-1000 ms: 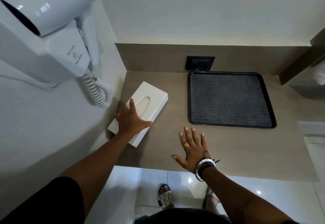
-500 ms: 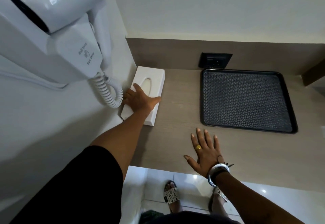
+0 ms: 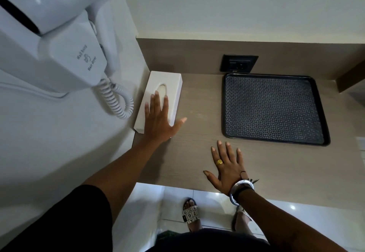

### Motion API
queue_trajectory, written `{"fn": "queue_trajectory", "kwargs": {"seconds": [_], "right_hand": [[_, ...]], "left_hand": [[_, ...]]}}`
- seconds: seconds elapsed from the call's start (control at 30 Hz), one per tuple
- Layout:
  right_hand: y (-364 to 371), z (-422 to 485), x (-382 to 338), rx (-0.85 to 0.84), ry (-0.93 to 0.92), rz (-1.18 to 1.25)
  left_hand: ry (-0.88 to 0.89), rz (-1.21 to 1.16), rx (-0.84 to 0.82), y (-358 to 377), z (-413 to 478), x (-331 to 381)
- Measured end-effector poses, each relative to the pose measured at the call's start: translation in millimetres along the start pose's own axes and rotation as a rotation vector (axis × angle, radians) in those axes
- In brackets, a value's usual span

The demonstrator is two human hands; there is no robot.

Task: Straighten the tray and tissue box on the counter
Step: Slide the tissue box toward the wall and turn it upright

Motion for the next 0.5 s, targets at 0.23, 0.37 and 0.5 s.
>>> {"fn": "queue_trajectory", "kwargs": {"seconds": [0.23,0.37,0.5], "right_hand": [[-2.3,-0.9,-1.0,-0.055,0.014,-0.016],[-4.4,-0.7,-1.7,-0.068,0.020,-0.019],[-3.5,-0.5,-0.8,-0.068,0.021,-0.013]], "left_hand": [[0.101,0.138,-0.027,8.8,-9.9,-5.1],[0.057,0.130,-0.029,6.9,-1.1,-6.2],[0.012,0.133,-0.038,5.1,12.3,-10.4]]}}
Point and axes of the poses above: each hand's wrist, its own z-axis towards the middle knuckle, its own y-axis out of the palm, x = y × z, the point moved 5 cm from there along z, towards the middle knuckle, and after that the axes turned 7 degrees about -x, right-handed, at the moved point
